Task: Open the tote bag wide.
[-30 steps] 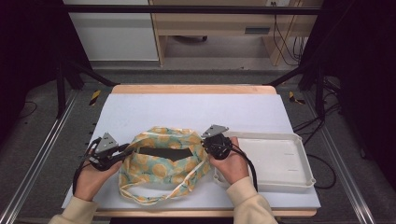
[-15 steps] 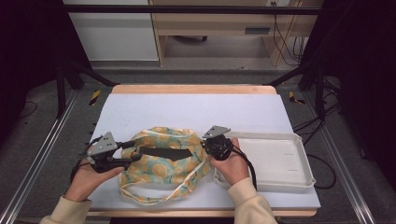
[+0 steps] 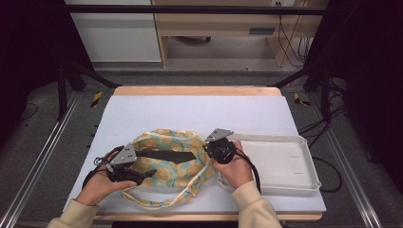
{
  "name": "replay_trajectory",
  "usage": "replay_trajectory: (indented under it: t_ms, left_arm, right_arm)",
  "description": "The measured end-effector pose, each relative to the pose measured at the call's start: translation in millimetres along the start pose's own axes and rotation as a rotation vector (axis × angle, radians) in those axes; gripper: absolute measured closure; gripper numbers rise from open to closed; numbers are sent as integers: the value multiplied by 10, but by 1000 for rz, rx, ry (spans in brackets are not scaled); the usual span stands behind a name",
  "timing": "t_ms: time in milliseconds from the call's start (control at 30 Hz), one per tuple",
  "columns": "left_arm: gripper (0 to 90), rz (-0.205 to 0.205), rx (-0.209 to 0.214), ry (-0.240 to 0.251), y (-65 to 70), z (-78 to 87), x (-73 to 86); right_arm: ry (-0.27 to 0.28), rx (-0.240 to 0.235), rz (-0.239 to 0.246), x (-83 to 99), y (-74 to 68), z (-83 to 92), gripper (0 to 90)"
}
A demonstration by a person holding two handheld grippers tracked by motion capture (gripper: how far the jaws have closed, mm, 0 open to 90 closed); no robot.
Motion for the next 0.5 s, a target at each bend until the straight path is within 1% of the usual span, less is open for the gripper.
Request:
replay_trajectory:
  t_ms: [67,100,133,200,233,267,367,400,467,500]
  left_arm:
    - [309,-12,9,-9,18,-8,11]
    - [309,-19,6,-14,24,-10,15]
    - [331,-31,2,-19,27,-8,15]
    - [395,-32,-10,-17,24,-1,5]
    - [429,-29,-5,-13,32,6,-2]
    - [465,-37,-4,-13,32,17,-6]
    - [581,-32,5,-14,42,39,-5]
    - [619,-31,2,-16,48,45,-6]
    - [690,-41,6,-23,58,57,-8]
    - [712,-41,17,-25,74,61,-7]
  right_arm:
    - [0,-1,0,-1,0,-1,885]
    - [0,-1,0,-1,0,-1,885]
    - [0,-1,-1,-1,1,-1,884]
    - [1,-1,-1,-1,1,1,884]
    - [2,-1,-2,-2,1,2,883]
    - [1,0,-2,-2,1,5,883]
    - [3,-1,-2,-4,0,3,883]
    - [4,-2,-2,-5,-1,4,883]
    - [4,-2,-3,-8,0,5,884]
    - [5,-3,-3,-8,0,4,885]
Point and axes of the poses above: each handheld gripper's, and its own axes: z roughly backward along the jaws, x roughly out of its underside, y roughly to its right, the point moved 8 cm from there along -z, roughly forward along the jaws
